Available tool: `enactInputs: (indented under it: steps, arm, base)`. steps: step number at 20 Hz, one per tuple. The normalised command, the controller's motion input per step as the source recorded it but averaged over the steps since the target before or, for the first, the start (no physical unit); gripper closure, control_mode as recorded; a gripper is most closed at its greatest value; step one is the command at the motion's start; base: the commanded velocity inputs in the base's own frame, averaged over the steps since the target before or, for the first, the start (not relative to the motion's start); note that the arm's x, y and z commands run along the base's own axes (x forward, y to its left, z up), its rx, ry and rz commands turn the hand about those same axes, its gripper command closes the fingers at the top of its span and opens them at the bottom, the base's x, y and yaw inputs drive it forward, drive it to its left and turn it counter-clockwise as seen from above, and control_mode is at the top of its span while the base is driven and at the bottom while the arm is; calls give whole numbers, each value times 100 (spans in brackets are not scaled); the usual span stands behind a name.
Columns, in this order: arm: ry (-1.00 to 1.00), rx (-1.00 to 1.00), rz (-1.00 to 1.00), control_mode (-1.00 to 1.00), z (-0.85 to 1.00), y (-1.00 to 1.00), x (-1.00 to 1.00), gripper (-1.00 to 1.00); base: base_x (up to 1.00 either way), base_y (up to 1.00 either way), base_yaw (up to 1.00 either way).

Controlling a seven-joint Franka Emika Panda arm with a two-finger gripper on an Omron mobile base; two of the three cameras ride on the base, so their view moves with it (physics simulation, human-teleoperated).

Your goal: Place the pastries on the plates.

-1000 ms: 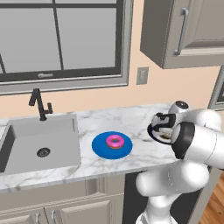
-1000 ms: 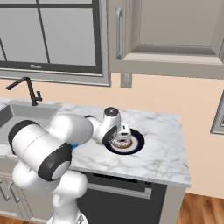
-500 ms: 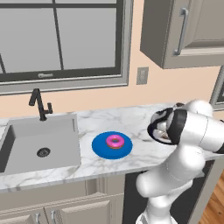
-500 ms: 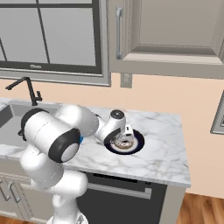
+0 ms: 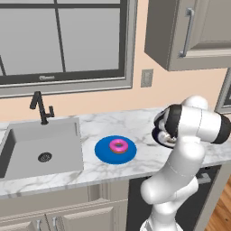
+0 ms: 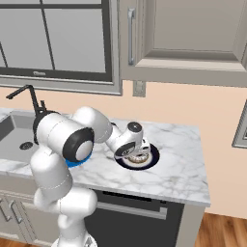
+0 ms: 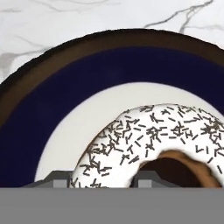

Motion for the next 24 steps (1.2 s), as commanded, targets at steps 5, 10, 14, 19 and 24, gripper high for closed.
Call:
enactInputs:
  steps: [5,10,14,19,24]
  arm:
    - [0,0,4,-100,10,-3,-2,-100]
    - [1,0,0,-100,29,0,-2,-100]
    - [-4,0,0,-100,75,0,-36,-100]
    - [-23,0,0,-100,89,0,-65,-100]
    - [-36,0,0,-100,95,0,-88,-100]
  base:
    - [0,0,0]
    - [0,0,0]
    - [0,0,0]
    - [0,0,0]
    - [0,0,0]
